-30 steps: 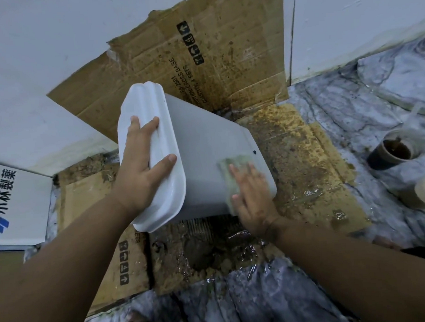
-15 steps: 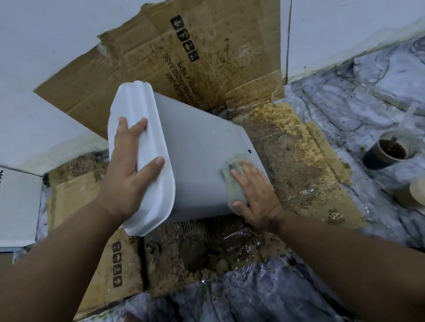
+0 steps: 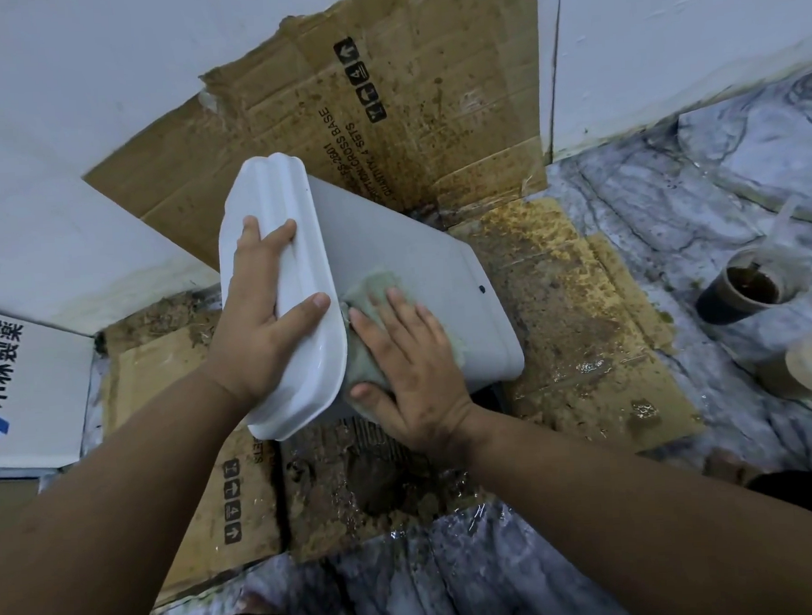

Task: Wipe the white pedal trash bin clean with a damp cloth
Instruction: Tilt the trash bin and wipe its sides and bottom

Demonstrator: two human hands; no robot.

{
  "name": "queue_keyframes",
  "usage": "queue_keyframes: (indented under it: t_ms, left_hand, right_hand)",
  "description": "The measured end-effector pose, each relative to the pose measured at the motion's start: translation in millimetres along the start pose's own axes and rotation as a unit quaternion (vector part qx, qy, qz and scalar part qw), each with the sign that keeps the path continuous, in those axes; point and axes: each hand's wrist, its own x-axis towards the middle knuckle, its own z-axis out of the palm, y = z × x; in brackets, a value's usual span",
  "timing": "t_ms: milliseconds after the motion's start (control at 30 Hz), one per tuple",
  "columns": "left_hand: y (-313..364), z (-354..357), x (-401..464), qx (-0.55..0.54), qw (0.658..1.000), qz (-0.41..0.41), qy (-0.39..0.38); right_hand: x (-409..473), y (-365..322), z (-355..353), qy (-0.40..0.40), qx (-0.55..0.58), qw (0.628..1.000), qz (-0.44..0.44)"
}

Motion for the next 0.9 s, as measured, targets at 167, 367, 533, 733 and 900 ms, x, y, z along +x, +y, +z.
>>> queue_keyframes:
  t_ms: [167,367,533,733,900]
  left_hand:
    - [3.3,0.0,-8.2,0.018,0.999,-0.015,0.031]
    - [8.9,-1.6,-23.8,0.097,0.988,-0.032,0.119]
    - [-11.5,-3.8,-40.4,0.081,0.990,0.101,-0.049]
    - [-9.5,-2.4,-34.7,0.106,0.986,0.099,-0.082]
    - [-6.3,-5.2,-24.0,0.095,0.990,0.082,-0.066]
  right_hand:
    - [-8.2,21.4,1.9,-0.016,-0.024,0.999,-0.021]
    - [-47.5,87.9,-3.7,-0.084,0.006,0.993,0.083]
    - [-78.8,125.9,-11.2,-0.142,0.051,0.965,0.214]
    - [-86.8,133.0,-8.1,-0.118,0.120,0.942,0.289]
    - [-67.8,143.1,-22.5,-0.093,0.174,0.927,0.320]
